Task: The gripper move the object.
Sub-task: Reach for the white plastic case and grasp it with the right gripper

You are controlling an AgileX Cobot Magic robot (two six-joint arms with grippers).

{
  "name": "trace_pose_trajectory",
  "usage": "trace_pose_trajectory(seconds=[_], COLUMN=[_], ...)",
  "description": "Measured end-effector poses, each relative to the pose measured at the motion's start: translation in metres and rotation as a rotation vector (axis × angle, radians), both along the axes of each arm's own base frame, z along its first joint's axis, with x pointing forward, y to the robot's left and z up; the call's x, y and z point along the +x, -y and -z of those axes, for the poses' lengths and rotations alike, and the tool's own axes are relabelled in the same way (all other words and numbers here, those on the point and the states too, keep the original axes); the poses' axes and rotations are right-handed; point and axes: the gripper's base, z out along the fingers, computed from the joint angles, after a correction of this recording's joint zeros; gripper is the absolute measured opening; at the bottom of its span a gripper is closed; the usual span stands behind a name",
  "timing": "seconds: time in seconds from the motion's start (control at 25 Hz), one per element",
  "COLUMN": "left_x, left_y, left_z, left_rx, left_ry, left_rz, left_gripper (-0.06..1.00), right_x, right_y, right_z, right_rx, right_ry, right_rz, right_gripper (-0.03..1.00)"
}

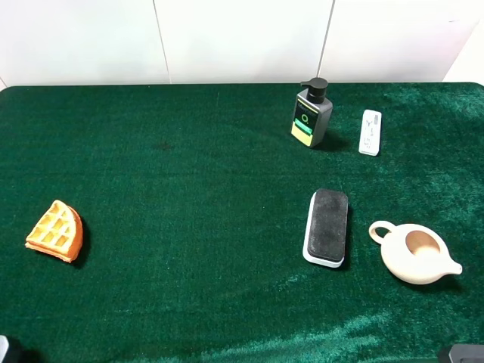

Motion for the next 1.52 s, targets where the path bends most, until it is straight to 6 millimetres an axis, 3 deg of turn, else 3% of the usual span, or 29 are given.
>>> trace_pose_trajectory(seconds=[1.24, 1.36, 1.52], left_x=[0.000, 0.000, 0.000], left_y=[0.000, 0.000, 0.000], left_z=[0.000, 0.000, 0.000], left_rx=[0.000, 0.000, 0.000], left_ry=[0.000, 0.000, 0.000], left_rz=[0.000, 0.000, 0.000], left_gripper=[0.98, 0.98, 0.98], right_x=[0.000, 0.000, 0.015], right_y=[0.000, 0.000, 0.001], right_z=[-0.001, -0.010, -0.031], right_rx=[-0.003, -0.004, -0.003], right_ry=[0.005, 0.022, -0.031], right_rz=[0.003, 0.002, 0.002], right_gripper=[0.70, 0.70, 0.70])
